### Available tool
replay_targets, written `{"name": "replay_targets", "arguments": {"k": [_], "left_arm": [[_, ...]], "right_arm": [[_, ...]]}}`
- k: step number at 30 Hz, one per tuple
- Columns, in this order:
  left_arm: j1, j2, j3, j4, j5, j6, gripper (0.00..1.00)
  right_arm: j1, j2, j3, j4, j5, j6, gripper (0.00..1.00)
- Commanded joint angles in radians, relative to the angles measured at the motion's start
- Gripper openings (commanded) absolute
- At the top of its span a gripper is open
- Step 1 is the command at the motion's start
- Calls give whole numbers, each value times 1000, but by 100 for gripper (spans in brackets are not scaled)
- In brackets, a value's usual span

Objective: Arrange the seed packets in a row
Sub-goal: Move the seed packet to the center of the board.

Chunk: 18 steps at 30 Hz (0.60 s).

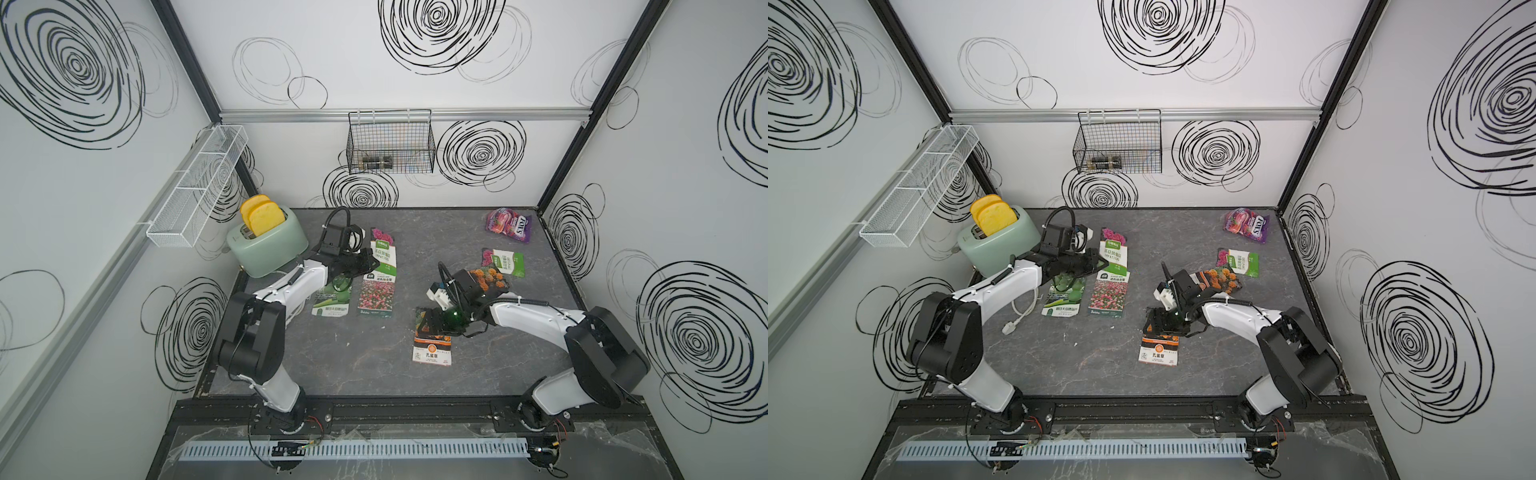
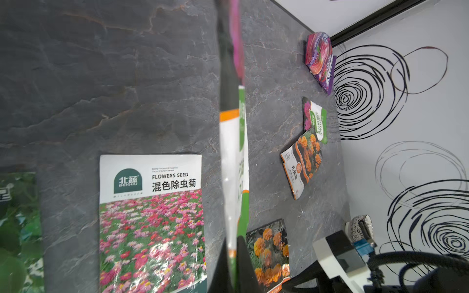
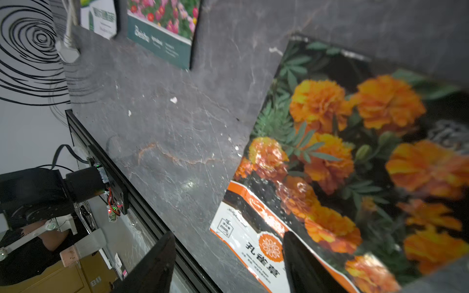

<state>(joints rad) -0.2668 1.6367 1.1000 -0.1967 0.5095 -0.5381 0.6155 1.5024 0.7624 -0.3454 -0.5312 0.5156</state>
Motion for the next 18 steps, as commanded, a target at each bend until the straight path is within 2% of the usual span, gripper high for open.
{"name": "replay_targets", "arguments": {"k": [1,3,12,14,18], "left_arm": [[10,-52,-19,-23,-9,18,0],[8,-70,-16,-37,-14,22,0],[-38,-103,-30,-66,-26,18,0],[-44,-103,-43,-61,-28,18,0],[-45,-104,-61,-49,-25,14,0]], "right_arm": [[-15,8,-27,7,10,13,69],[-48,16,-37,-8,25,9,69],[-316,-12,-62,-54,69,-18,69],[-330,-30,-51,-54,74,-14,69],[-290,-60,19,-84,95,-11,69]]}}
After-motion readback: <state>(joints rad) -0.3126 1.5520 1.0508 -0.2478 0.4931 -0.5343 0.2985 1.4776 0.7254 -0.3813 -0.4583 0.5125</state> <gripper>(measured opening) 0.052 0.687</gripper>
